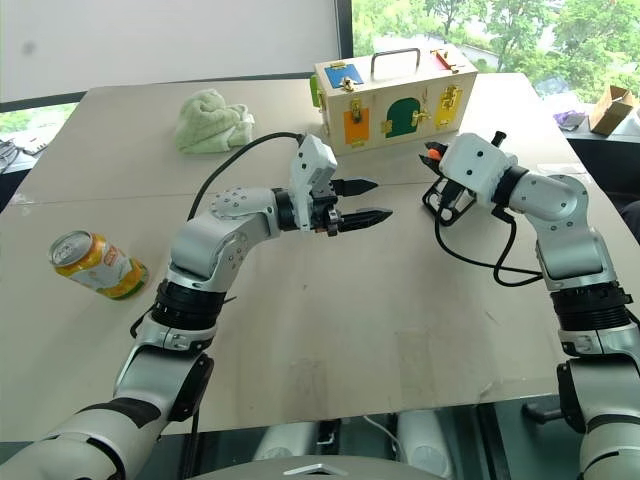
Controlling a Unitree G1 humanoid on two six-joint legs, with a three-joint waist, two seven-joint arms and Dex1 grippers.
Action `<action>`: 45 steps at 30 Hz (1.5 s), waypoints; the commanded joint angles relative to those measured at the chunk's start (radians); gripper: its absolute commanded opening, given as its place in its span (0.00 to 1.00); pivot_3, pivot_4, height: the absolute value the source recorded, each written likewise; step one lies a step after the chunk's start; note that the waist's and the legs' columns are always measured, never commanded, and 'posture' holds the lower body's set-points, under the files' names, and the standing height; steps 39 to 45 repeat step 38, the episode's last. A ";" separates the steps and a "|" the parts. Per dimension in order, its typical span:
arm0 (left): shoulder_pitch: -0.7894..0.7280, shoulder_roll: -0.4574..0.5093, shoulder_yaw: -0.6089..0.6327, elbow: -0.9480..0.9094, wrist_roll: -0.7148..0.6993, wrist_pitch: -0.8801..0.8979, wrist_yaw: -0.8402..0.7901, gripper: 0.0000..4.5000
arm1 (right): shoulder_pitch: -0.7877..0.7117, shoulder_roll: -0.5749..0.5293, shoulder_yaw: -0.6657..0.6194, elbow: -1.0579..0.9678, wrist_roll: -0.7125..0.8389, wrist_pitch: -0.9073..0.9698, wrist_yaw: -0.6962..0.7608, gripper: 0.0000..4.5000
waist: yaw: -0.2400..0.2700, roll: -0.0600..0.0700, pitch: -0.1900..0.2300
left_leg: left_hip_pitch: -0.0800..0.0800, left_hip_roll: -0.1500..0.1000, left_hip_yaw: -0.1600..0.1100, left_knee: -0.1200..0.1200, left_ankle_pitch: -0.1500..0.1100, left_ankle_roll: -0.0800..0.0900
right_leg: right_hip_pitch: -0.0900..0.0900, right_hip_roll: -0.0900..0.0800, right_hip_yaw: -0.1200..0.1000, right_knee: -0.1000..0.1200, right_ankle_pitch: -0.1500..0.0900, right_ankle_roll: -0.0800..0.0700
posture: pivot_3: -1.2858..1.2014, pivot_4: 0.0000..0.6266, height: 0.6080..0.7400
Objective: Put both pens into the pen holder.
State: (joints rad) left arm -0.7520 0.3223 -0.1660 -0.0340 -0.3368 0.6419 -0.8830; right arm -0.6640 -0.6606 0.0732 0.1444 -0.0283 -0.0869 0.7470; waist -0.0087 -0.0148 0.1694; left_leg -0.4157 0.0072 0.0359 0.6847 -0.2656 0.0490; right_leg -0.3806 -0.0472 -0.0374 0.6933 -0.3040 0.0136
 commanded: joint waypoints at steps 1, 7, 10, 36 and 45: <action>-0.024 0.006 -0.003 -0.054 -0.006 -0.007 0.006 0.72 | -0.029 -0.002 -0.015 0.026 -0.017 -0.034 -0.026 0.01 | 0.000 0.000 0.000 | 0.000 0.000 0.000 0.000 0.000 0.000 | 0.000 0.000 0.000 0.000 0.000 0.000 | 0.52 0.24 1.00; -0.019 0.012 -0.002 -0.059 -0.009 -0.004 0.010 0.74 | -0.064 0.009 -0.035 0.066 -0.029 -0.016 -0.064 0.64 | -0.002 0.000 0.000 | 0.000 0.000 0.000 0.000 0.000 0.000 | 0.000 0.000 0.000 0.000 0.000 0.000 | 0.52 0.24 1.00; -0.015 0.016 0.001 -0.057 -0.005 -0.007 0.016 0.74 | -0.070 0.004 -0.036 0.067 -0.020 -0.009 -0.055 0.94 | -0.002 0.000 0.000 | 0.000 0.000 0.000 0.000 0.000 -0.001 | 0.000 0.000 0.000 0.000 0.000 0.000 | 0.52 0.24 1.00; 0.821 0.160 0.184 -0.258 0.077 -0.282 0.216 0.74 | 0.546 0.108 -0.175 -0.080 0.430 0.161 0.208 0.94 | 0.003 0.007 -0.004 | 0.008 0.000 -0.001 -0.003 -0.003 0.004 | 0.006 -0.004 -0.001 0.001 0.000 -0.001 | 0.52 0.24 1.00; 0.824 0.162 0.184 -0.268 0.069 -0.282 0.221 0.74 | 0.544 0.108 -0.165 -0.054 0.407 0.123 0.222 0.94 | 0.001 0.007 -0.004 | 0.008 0.000 -0.001 -0.003 -0.003 0.005 | 0.006 -0.004 -0.001 0.001 0.000 -0.001 | 0.52 0.24 1.00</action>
